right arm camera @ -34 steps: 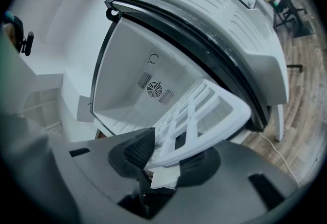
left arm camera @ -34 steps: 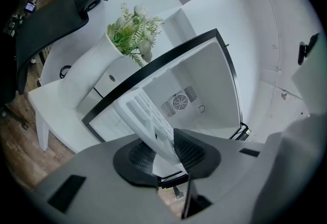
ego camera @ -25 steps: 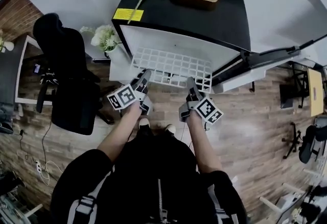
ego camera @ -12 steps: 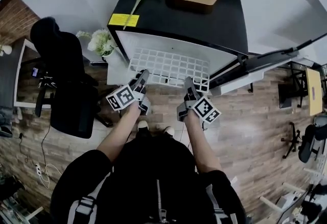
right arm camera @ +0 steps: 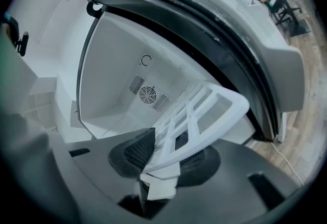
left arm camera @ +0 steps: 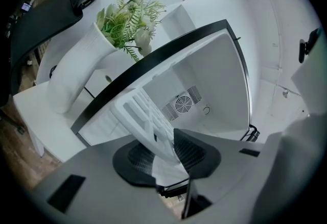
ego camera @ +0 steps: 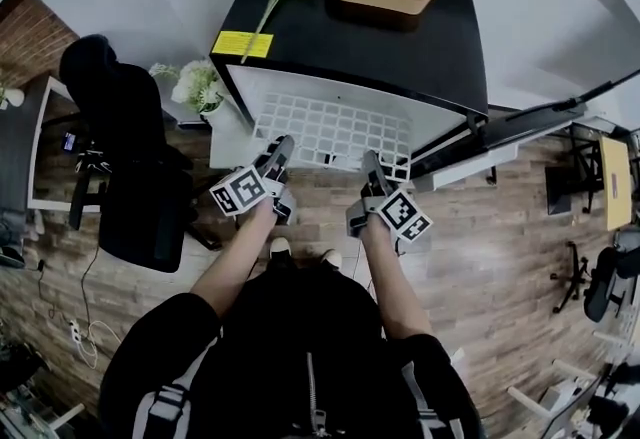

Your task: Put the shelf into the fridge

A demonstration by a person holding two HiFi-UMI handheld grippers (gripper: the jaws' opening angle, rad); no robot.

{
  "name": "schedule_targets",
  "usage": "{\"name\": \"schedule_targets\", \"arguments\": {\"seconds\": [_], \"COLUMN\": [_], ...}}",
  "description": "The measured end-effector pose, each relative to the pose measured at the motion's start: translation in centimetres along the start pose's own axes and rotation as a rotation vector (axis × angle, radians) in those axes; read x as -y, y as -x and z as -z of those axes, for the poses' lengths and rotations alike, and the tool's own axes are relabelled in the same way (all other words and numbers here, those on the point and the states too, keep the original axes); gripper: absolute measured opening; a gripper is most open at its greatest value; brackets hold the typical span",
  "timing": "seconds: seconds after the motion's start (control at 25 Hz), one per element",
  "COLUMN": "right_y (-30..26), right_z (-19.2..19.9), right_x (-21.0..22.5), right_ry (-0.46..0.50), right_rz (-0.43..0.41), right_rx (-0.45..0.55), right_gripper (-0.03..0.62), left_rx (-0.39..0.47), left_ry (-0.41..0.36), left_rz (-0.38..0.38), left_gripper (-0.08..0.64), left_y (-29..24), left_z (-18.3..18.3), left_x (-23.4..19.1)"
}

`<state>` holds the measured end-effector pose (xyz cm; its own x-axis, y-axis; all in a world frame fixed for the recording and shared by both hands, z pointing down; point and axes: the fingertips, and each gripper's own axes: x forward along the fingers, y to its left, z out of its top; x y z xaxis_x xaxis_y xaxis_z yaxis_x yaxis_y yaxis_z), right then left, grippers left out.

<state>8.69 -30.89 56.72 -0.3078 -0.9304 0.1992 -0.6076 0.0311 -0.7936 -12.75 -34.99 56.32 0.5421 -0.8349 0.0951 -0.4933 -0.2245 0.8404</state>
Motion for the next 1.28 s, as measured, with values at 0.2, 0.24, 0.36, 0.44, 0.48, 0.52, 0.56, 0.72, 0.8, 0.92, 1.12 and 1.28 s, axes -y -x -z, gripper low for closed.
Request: {"name": "schedule_targets", "arguments": {"seconds": [0.2,0.24,0.36,0.44,0.48,0.52,0.56,0.72,0.8,0.92,1.12,1.28], "right_y": [0.2,0.3,0.3,0.4,0.4,0.5,0.7,1.6,2.0,2.2,2.2,2.0], "right_z": [0.1,0.0,0.0,0.2,0.3,0.5,0.7,1.4,1.6,1.7,1.7,1.8], "right_x": [-0.1,0.0,-0.1,-0.3,-0.3,-0.5,-0.6,-0.8,-0.8,-1.0,-0.8,-0.6], "right_ry": [-0.013,-0.016,-0.027,-0.036,-0.037,-0.032,-0.023,0.005,0.008,0.011,0.016,0.017], "right_rz": [-0.014,-0.014,-0.028,-0.047,-0.056,-0.066,-0.074,-0.075,-0.070,-0.077,-0.067,-0.055], "right_rx": [-0.004,-0.002,0.003,0.002,-0.001,-0.005,-0.009,-0.004,-0.001,0.003,-0.002,-0.005], "right_gripper": [0.127,0.124,0.124,0.153,0.152,0.149,0.148,0.130,0.129,0.127,0.121,0.121], "left_rx": [-0.013,-0.017,-0.019,-0.019,-0.018,-0.016,-0.013,0.006,0.017,0.014,0.011,0.007], "left_ry": [-0.036,-0.043,-0.051,-0.055,-0.059,-0.065,-0.069,-0.062,-0.063,-0.068,-0.074,-0.070], "left_rz": [0.008,0.005,0.009,0.017,0.021,0.024,0.029,0.040,0.045,0.041,0.037,0.031], "left_gripper": [0.117,0.118,0.126,0.129,0.129,0.129,0.129,0.129,0.129,0.130,0.129,0.127], "left_y": [0.1,0.2,0.4,0.7,0.9,1.1,1.3,1.7,1.9,2.1,2.1,2.0], "left_z": [0.0,0.1,0.2,0.3,0.4,0.4,0.5,0.5,0.5,0.6,0.9,0.9], "left_x": [0.3,0.2,0.3,0.4,0.5,0.5,0.6,0.8,1.1,1.1,1.0,0.6]}}
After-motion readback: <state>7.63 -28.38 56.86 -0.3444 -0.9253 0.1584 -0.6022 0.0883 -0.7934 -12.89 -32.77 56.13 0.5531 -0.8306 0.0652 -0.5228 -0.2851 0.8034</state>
